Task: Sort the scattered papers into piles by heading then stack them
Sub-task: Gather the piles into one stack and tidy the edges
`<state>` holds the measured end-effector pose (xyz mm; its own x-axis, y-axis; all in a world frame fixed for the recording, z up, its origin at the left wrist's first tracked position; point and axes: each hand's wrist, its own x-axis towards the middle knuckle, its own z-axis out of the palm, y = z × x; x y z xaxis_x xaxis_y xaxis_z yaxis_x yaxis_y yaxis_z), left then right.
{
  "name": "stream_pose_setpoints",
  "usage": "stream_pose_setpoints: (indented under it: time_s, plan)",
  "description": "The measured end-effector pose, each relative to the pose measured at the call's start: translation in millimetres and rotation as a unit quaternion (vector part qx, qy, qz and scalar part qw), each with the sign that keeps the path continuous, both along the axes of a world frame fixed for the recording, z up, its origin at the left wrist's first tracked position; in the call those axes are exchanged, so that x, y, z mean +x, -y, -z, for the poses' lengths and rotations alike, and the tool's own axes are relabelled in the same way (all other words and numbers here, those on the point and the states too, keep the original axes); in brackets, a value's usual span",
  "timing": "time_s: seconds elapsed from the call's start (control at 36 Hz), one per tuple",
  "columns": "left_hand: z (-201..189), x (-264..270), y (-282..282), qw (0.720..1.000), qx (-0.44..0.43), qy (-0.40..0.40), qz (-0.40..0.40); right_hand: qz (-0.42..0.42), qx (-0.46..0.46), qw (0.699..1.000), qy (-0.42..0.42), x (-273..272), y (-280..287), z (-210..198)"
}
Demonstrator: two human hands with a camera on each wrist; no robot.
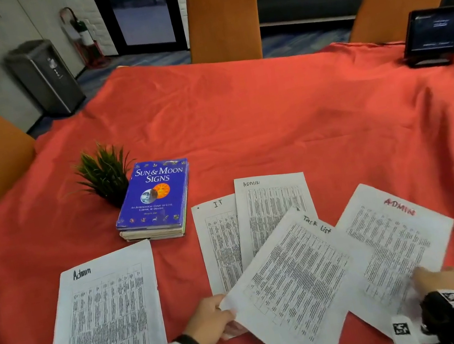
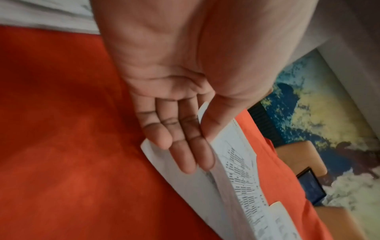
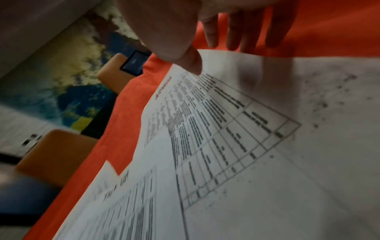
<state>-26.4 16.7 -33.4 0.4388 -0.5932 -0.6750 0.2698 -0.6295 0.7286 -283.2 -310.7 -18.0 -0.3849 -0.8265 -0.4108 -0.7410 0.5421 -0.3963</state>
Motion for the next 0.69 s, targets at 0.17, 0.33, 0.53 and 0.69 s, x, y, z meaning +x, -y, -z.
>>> stream_pose_setpoints:
  time_s: [0.17, 0.33, 0.53, 0.69]
  plan:
    - [-8.8, -10.0, 17.5, 0.995, -0.064, -0.007, -0.074, -0.099, -0.098, 0.990, 0.018, 27.5, -21.5, -13.8]
    - [-26.7, -18.9, 50.3, 0.990, -0.119, 0.007, -0.069, -0.109, 0.109, 0.940, 0.305, 51.6, -45.6, -5.1]
    - [-36.2, -16.7, 75.6, 0.994, -0.098, 0.042, -0.020, -0.105, 0.142, 0.920, 0.350, 51.4, -39.6, -3.8]
    - [-15.8, 13.3, 97.0, 0.980, 0.057, 0.134, -0.137, -0.113, 0.095, 0.949, 0.280, 21.8, -24.5, 5.0]
